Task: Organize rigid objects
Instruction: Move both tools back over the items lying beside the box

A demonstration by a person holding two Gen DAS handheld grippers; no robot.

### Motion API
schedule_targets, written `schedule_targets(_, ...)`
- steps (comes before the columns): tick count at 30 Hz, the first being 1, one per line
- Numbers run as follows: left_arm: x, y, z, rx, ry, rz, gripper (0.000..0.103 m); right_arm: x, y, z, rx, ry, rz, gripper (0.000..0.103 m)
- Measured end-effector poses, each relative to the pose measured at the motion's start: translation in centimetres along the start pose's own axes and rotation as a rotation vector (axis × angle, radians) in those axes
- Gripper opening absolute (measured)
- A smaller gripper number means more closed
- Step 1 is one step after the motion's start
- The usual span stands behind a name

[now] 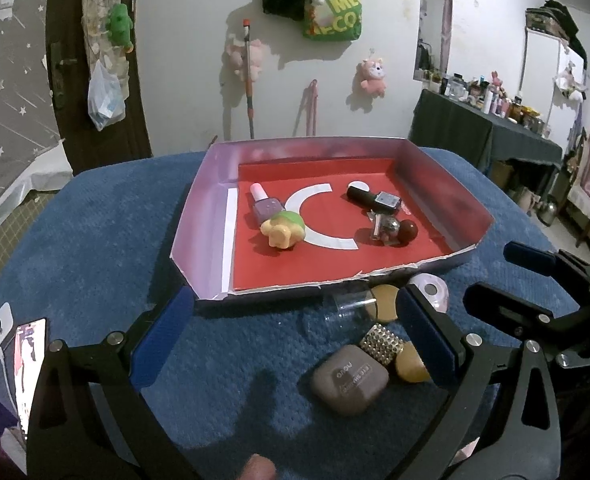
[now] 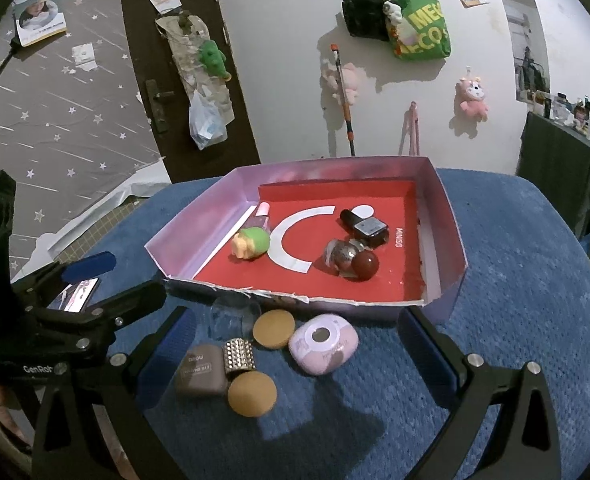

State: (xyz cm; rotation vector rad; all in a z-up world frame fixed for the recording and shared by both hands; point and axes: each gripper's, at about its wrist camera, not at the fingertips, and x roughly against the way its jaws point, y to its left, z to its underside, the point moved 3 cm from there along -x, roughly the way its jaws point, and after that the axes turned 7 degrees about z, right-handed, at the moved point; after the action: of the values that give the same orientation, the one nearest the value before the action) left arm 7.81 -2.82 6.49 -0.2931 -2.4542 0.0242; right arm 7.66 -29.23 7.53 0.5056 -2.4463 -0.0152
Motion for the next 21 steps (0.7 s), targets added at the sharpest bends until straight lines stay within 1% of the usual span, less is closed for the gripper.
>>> schedule_targets(11,0.3,0.1,1.1,0.01,0.015,0.01,0.103,0.4,-0.1,0.7,0.004,-0.005,0.009,0.103)
schedule_targets(17,0.2,0.2,1.9,0.014,0.02,0.019,0.103,0.5,-0.2,1.6,0.003,0.007,0.014,0.103)
schedule_targets(21,-0.1,0.2,2.5,0.016,0.039,0.03,0.103,0.3,0.0,2.2,-0.006,0.024,0.014,0.103)
